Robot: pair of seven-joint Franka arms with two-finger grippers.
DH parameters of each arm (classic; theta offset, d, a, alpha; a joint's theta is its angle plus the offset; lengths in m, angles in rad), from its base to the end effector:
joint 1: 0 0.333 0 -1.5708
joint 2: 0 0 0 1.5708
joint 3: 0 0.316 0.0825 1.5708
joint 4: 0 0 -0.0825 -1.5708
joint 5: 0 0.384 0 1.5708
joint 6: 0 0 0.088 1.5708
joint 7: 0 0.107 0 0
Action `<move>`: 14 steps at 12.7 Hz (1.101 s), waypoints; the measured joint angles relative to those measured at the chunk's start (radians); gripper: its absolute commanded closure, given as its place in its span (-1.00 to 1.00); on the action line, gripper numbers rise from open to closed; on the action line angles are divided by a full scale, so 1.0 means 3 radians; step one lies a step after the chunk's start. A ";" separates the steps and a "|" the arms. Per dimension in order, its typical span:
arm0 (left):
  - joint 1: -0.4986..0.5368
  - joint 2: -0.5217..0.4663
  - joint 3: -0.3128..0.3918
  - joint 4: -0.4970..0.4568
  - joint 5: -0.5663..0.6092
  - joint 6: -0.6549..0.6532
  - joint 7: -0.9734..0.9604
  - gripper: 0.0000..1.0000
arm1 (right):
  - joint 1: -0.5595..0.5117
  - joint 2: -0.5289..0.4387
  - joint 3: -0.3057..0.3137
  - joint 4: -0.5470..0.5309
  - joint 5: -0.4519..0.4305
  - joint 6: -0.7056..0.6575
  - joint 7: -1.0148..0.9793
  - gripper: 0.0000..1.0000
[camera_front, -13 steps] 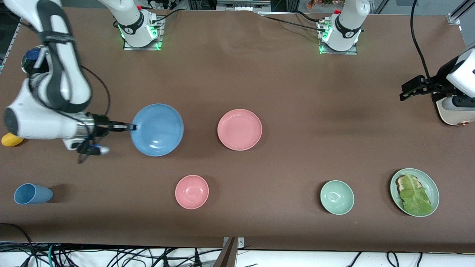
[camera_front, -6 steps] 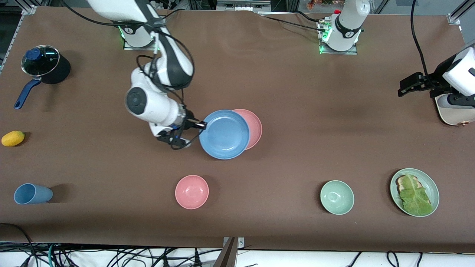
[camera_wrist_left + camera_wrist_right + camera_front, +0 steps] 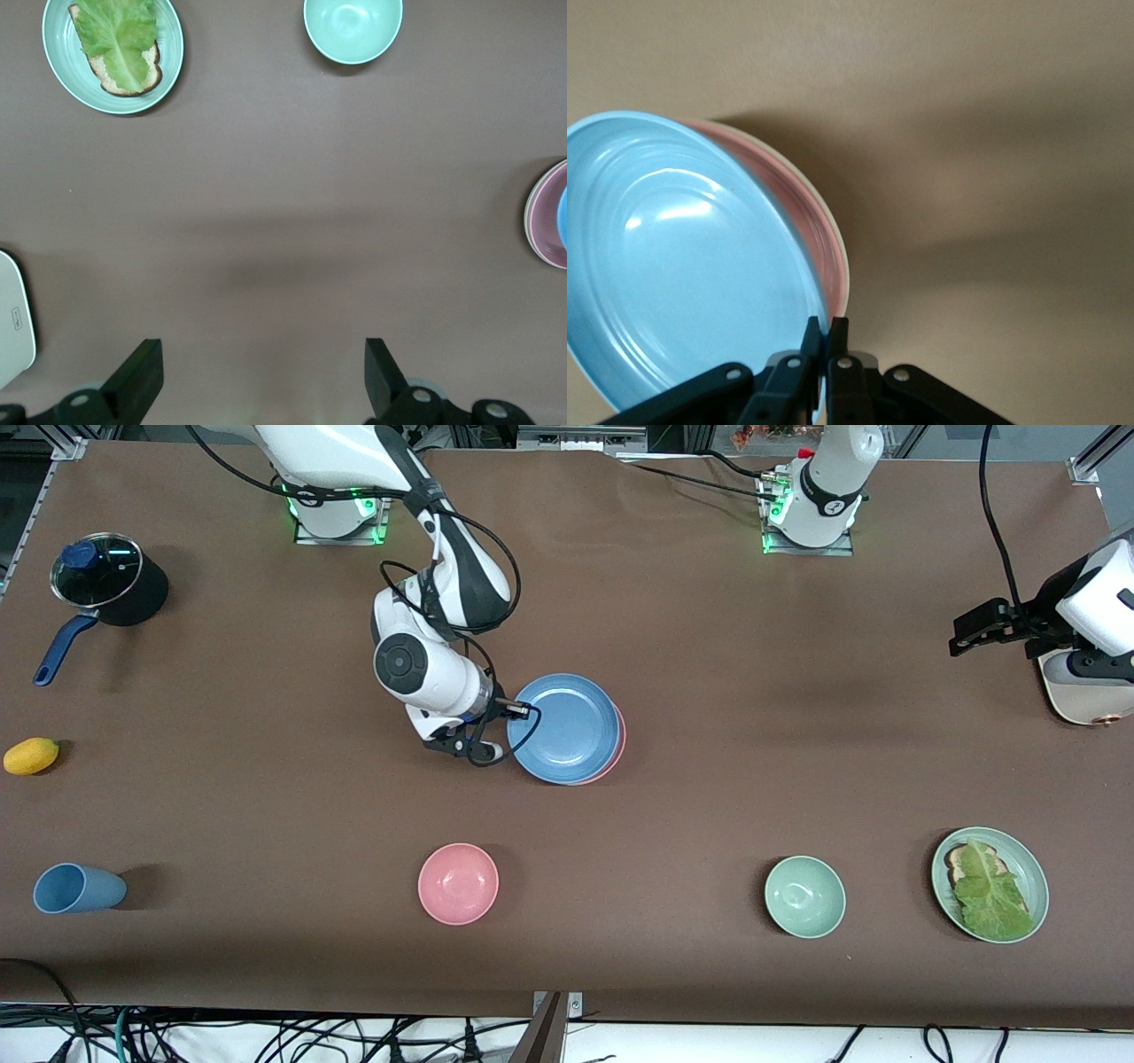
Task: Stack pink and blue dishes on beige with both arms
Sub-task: 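Carry the blue plate with the right gripper onto the pink plate, then open the right gripper to release the blue plate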
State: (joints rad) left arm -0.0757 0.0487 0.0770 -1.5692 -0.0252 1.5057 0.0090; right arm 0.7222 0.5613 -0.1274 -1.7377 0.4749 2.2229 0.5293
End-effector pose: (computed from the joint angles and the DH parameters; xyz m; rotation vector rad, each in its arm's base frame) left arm 0.5607 -0.0031 0.5929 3.1147 -0.0122 -0.1745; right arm 0.5356 0.3888 0.2535 -2.8893 0.3204 0.3111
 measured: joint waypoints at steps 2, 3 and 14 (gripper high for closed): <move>0.0000 0.0002 0.0000 0.0000 0.0000 0.0000 0.0000 -1.00 | 0.0055 0.0045 0.0000 -0.0006 -0.0073 0.0001 0.0000 1.00; 0.0000 0.0002 0.0000 0.0000 0.0000 0.0000 0.0000 -1.00 | 0.0062 0.0058 0.0000 -0.0006 -0.0090 0.0001 0.0000 1.00; -0.0001 0.0028 -0.0001 0.0073 0.0000 0.0000 0.0000 -1.00 | 0.0089 0.0096 -0.0008 -0.0001 -0.0230 0.0082 -0.0002 1.00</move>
State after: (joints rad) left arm -0.0761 0.0571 0.0766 -1.5473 -0.0252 1.5057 0.0090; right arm 0.7488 0.5901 -0.1298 -1.7381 0.4059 2.2474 0.5288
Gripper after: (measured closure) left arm 0.000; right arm 0.960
